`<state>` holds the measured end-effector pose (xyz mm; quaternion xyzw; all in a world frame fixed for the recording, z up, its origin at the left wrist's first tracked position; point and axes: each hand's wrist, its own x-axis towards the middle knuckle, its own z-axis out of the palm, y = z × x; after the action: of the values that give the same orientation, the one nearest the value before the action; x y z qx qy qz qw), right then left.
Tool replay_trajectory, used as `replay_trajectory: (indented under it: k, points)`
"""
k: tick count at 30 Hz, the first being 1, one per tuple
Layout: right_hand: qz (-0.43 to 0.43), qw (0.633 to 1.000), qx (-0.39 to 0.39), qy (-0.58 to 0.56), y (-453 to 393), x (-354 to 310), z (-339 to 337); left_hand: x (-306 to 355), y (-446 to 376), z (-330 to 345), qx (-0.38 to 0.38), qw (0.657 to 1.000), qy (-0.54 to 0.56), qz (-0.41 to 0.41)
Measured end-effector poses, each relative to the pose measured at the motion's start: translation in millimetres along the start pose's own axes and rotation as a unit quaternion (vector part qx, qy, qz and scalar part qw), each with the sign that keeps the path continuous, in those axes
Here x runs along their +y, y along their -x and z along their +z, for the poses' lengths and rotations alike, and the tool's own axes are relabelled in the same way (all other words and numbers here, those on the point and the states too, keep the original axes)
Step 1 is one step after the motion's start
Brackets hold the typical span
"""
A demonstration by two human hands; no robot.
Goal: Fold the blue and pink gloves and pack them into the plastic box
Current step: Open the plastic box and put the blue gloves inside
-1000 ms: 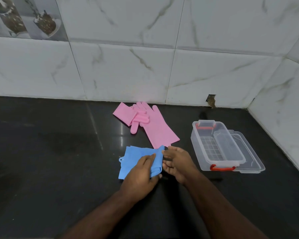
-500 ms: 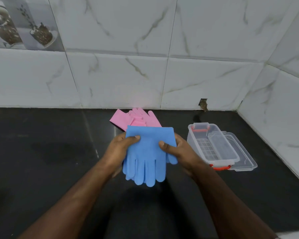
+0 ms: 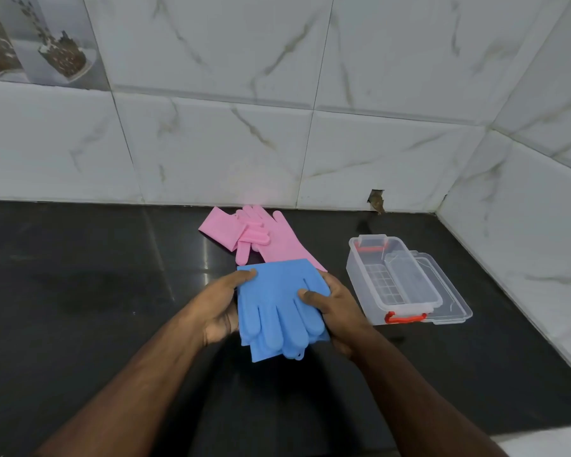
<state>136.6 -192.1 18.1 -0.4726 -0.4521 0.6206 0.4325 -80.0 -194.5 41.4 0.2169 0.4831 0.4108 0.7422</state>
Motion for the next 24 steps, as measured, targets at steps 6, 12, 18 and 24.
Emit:
replay_trajectory:
  k: [6, 12, 18, 24]
  points:
    - [-0.001, 0.993, 0.063, 0.102, 2.4, 8.2, -13.9, -9.8, 0.2, -0.4, -0.033, 0.991, -0.13, -0.024]
    - [-0.029, 0.981, 0.076, 0.175, 9.0, -2.9, -24.6, -7.9, -1.4, 11.9, -0.074, 0.982, -0.174, 0.002]
    - [-0.031, 0.97, 0.072, 0.229, 5.6, -26.8, -45.9, -6.2, -12.3, 34.1, -0.092, 0.979, -0.177, 0.039]
    - [-0.043, 0.959, 0.086, 0.267, -3.1, -68.2, -94.2, 1.1, -32.4, 90.7, -0.078, 0.975, -0.197, 0.07]
